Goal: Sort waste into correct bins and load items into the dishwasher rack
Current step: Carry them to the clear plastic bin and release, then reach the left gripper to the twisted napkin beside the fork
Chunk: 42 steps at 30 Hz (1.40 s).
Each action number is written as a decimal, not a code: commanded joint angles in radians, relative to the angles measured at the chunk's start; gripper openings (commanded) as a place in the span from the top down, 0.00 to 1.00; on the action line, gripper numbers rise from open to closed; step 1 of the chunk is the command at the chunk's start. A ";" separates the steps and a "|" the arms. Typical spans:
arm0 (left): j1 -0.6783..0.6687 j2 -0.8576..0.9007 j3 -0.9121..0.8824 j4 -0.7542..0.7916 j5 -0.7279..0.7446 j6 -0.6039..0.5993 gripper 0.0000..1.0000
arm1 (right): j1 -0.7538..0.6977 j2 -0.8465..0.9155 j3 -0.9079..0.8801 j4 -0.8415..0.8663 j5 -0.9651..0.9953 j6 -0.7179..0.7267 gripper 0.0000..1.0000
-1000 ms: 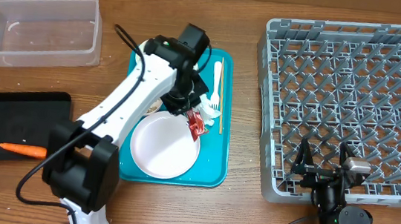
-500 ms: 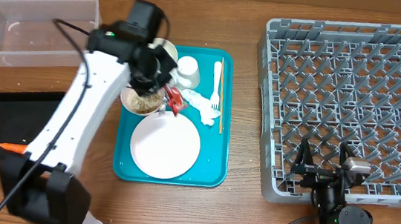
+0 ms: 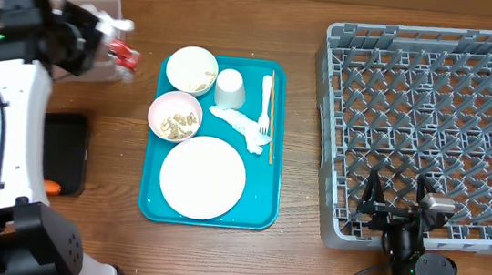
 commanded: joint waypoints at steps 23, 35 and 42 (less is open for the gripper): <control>0.131 0.278 0.018 0.497 -0.232 0.079 0.94 | -0.003 -0.011 -0.011 0.008 0.009 -0.003 0.00; 0.131 0.293 0.018 0.458 -0.239 0.133 0.00 | -0.003 -0.011 -0.011 0.008 0.009 -0.003 0.00; 0.131 0.277 0.018 0.428 -0.079 0.273 0.00 | -0.003 -0.011 -0.011 0.008 0.009 -0.003 0.00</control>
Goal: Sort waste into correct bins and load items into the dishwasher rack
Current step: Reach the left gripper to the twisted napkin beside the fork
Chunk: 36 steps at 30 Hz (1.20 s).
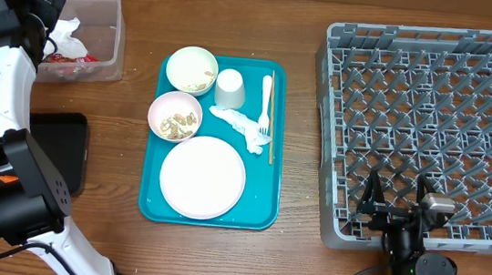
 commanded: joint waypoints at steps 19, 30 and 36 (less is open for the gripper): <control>-0.243 -0.336 0.016 -0.529 0.260 0.194 0.05 | -0.003 -0.011 -0.011 0.008 0.009 -0.003 0.00; -0.697 -0.389 0.015 -0.694 0.105 0.190 0.00 | -0.003 -0.011 -0.011 0.008 0.009 -0.004 0.00; -0.840 -0.293 0.012 -0.787 -0.071 -0.132 0.00 | -0.003 -0.011 -0.011 0.008 0.009 -0.003 0.00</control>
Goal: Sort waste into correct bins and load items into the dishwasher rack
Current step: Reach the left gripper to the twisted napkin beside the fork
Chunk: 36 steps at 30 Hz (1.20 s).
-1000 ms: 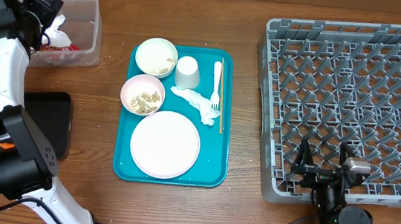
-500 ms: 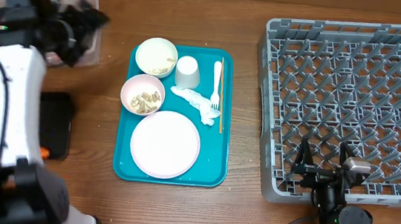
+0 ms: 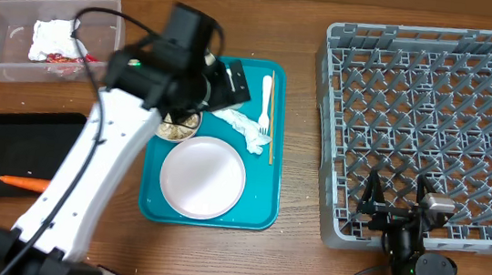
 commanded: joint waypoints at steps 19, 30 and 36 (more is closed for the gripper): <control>-0.155 0.428 0.005 0.101 -0.209 -0.384 0.00 | -0.003 -0.011 -0.011 0.008 0.010 -0.003 0.00; -0.158 0.504 0.005 0.152 -0.330 -0.380 0.00 | -0.003 -0.011 -0.011 0.008 0.010 -0.003 0.00; -0.166 0.511 0.005 0.183 -0.351 -0.380 0.00 | -0.003 -0.011 -0.011 0.008 0.010 -0.003 0.00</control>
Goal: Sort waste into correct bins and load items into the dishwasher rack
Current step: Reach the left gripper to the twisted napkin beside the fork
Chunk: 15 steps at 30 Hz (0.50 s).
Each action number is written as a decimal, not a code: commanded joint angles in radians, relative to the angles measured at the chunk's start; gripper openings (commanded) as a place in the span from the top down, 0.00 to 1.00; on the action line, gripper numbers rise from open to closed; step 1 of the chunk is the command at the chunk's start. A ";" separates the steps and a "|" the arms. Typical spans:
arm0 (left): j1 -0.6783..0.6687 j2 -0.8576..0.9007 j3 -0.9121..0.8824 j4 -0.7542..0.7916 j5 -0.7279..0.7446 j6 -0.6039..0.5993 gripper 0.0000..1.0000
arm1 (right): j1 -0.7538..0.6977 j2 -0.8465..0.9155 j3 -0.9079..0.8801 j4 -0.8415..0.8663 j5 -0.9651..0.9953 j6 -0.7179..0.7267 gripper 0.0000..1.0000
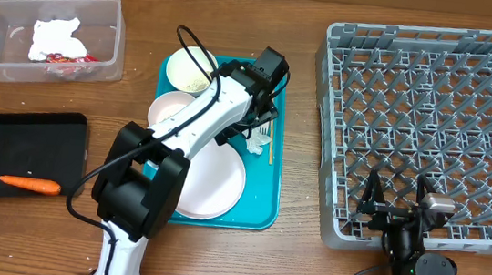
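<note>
My left arm reaches across the teal tray [261,214], with my left gripper [261,119] down over the crumpled white napkin [251,141] and the white fork [265,132]; its jaws are hidden by the wrist. The cream bowl [187,69], pink bowl [168,109] and white plate [213,184] lie on the tray, and the cup is hidden under the arm. A chopstick [270,151] lies along the tray's right side. My right gripper [396,192] rests open at the front edge of the grey dishwasher rack [439,48].
A clear bin at the back left holds a white tissue [58,37] and a red wrapper [62,59]. A black tray [17,132] at the left holds a carrot [28,184].
My left gripper has moved right, from over the pink bowl and cup to the napkin and fork at the tray's right side. The right arm has not moved.
My left gripper was at the clear bin's right edge with white and red waste at its tips. Then it stood at the far left, with the tissue and wrapper lying in the bin. Then it was over the tray's bowls, and now over the napkin.
</note>
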 commanded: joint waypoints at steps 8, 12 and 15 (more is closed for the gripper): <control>-0.035 0.018 0.005 0.048 -0.046 -0.013 0.00 | -0.003 -0.011 -0.011 0.007 0.009 -0.003 0.00; -0.035 0.018 0.005 0.045 -0.059 -0.012 0.00 | -0.003 -0.011 -0.011 0.007 0.009 -0.003 0.00; -0.035 0.018 0.000 0.047 -0.089 -0.013 0.00 | -0.003 -0.011 -0.011 0.007 0.009 -0.003 0.00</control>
